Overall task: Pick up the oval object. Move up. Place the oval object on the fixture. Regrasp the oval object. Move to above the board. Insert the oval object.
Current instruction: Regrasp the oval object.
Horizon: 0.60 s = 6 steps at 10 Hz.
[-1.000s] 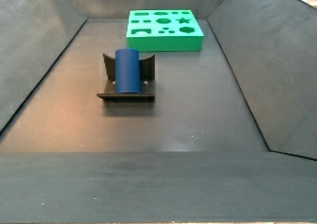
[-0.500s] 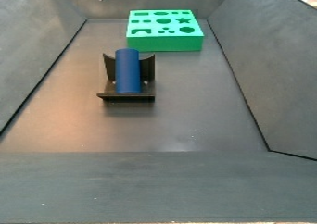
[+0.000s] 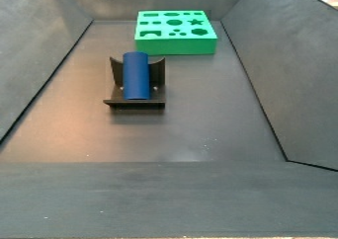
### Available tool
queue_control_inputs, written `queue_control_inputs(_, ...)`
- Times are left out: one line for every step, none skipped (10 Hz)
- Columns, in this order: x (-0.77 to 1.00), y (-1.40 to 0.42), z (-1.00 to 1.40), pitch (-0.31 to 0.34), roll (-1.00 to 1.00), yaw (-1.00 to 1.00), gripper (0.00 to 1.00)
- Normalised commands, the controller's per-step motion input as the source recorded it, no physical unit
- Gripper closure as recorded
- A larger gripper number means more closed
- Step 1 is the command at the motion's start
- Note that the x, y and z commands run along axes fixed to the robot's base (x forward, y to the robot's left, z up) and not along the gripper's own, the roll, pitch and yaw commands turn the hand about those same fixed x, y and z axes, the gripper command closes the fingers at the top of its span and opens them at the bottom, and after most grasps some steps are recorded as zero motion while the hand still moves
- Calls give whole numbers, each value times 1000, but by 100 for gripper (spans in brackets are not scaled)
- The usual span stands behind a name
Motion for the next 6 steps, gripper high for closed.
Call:
queue_control_inputs(17, -22, -5, -1, 1000, 27, 0)
queue_control_inputs(27, -23, -6, 9, 1000, 28, 0)
queue_control_inputs(39, -26, -12, 21, 1000, 32, 0)
queue_control_inputs(52, -30, -11, 37, 1000, 37, 0)
queue_control_inputs(64, -32, -10, 59, 1000, 45, 0)
queue_control_inputs(75, -35, -12, 89, 1000, 56, 0)
